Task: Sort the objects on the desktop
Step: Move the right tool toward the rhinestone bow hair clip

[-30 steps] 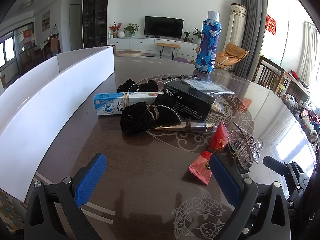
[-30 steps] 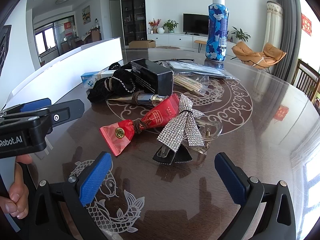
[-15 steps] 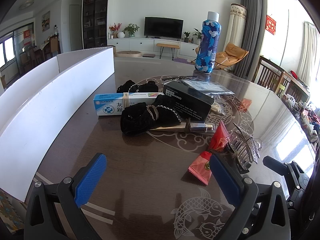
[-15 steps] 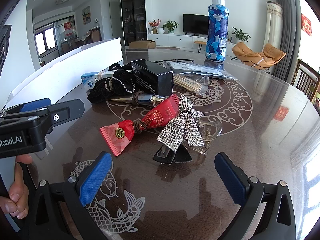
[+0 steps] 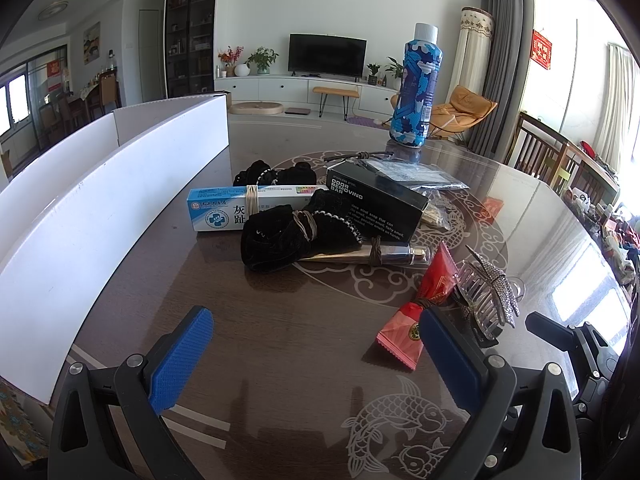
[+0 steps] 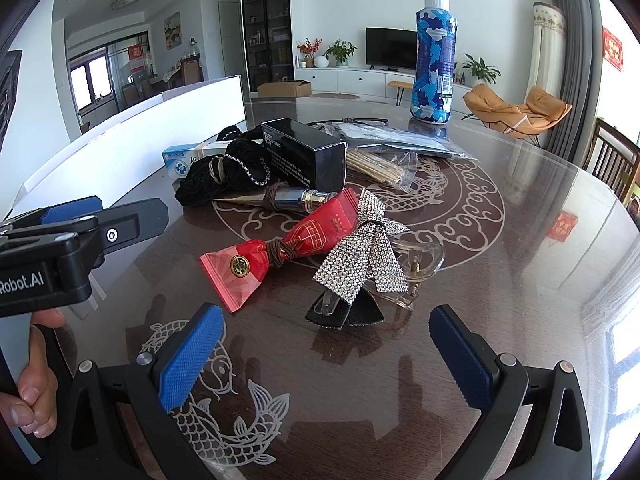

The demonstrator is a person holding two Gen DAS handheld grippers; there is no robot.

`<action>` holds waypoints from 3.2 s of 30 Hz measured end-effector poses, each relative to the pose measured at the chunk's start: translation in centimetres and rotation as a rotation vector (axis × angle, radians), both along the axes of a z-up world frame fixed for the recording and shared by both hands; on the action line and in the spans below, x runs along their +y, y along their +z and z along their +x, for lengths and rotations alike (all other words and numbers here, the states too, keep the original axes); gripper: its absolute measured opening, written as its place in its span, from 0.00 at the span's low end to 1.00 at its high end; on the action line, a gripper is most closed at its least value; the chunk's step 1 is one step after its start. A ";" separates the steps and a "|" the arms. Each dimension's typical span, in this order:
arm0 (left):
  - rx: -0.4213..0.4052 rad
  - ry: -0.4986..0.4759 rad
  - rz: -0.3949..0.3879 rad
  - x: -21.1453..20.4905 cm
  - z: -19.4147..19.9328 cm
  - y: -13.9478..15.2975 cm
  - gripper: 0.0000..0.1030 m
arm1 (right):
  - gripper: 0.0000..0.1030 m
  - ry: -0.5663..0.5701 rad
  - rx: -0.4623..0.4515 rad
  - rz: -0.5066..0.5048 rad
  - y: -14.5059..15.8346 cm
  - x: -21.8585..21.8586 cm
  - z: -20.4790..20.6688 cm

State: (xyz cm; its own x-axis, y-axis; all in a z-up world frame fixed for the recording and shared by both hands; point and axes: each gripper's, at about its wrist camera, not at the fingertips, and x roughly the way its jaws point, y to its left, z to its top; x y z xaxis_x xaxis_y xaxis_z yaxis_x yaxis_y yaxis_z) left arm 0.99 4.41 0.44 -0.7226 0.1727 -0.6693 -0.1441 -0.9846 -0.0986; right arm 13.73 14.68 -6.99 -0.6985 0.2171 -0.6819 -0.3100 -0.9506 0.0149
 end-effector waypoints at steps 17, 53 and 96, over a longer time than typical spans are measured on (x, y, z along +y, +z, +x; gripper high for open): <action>0.002 -0.004 0.003 0.2 0.0 0.0 1.00 | 1.00 -0.029 -0.069 -0.005 0.7 2.4 4.3; -0.030 -0.015 -0.053 0.8 -0.4 -0.9 1.00 | 1.00 0.163 -0.271 -0.037 -2.0 4.1 -4.7; -0.062 -0.027 -0.083 1.6 -0.8 -1.6 1.00 | 1.00 0.133 -0.202 -0.029 -2.0 5.4 -7.3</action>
State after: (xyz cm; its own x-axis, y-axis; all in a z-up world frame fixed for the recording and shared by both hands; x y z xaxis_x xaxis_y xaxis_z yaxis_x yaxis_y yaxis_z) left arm 0.17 6.00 -1.13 -0.6755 0.1339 -0.7251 -0.1668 -0.9856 -0.0266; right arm 6.45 20.05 -9.03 -0.5682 0.1108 -0.8154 -0.1820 -0.9833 -0.0068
